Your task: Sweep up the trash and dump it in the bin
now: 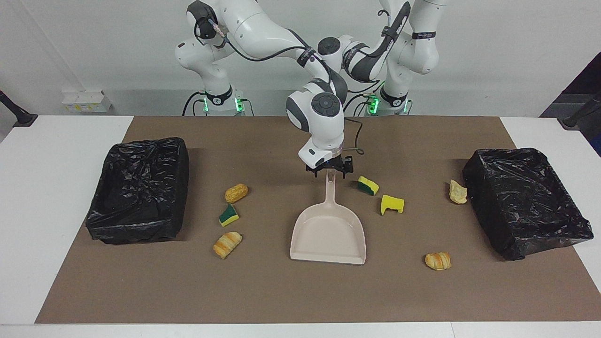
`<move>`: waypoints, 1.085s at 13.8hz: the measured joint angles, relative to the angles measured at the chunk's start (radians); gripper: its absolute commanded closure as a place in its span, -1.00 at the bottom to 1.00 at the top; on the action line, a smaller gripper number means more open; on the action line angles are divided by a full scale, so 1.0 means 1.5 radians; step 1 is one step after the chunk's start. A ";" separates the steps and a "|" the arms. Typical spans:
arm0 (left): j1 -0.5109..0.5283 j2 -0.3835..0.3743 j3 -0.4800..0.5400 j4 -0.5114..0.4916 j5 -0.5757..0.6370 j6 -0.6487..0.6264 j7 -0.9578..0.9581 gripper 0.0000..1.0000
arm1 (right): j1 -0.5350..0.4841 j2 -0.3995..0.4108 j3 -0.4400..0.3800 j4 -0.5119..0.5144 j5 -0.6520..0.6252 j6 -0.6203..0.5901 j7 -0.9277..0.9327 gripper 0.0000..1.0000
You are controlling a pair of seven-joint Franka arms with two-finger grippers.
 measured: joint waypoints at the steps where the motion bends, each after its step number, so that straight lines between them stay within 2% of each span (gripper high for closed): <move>1: 0.006 -0.001 0.004 0.001 0.000 -0.008 0.000 1.00 | -0.001 0.000 -0.002 0.001 -0.003 0.000 0.000 -0.63; 2: 0.019 -0.001 0.007 0.002 0.000 -0.015 0.001 1.00 | -0.001 0.000 -0.004 0.002 -0.007 0.000 0.000 -0.44; 3: 0.037 -0.001 0.009 0.005 0.001 -0.024 0.005 1.00 | -0.002 0.000 -0.005 0.002 -0.014 0.000 0.000 -0.33; 5: 0.088 0.000 0.011 0.015 0.005 -0.040 0.029 1.00 | -0.005 0.000 -0.005 0.002 -0.022 0.000 0.000 -0.31; 8: 0.209 0.009 0.016 0.038 0.007 -0.049 0.146 1.00 | -0.015 0.000 -0.005 0.003 -0.024 0.000 0.000 -0.28; 12: 0.350 0.050 0.019 0.071 0.042 -0.050 0.295 1.00 | -0.017 0.000 -0.005 0.004 -0.038 0.000 -0.026 0.28; 15: 0.406 0.061 0.020 0.095 0.084 -0.074 0.332 1.00 | -0.017 0.001 -0.004 0.004 -0.055 0.000 -0.084 0.28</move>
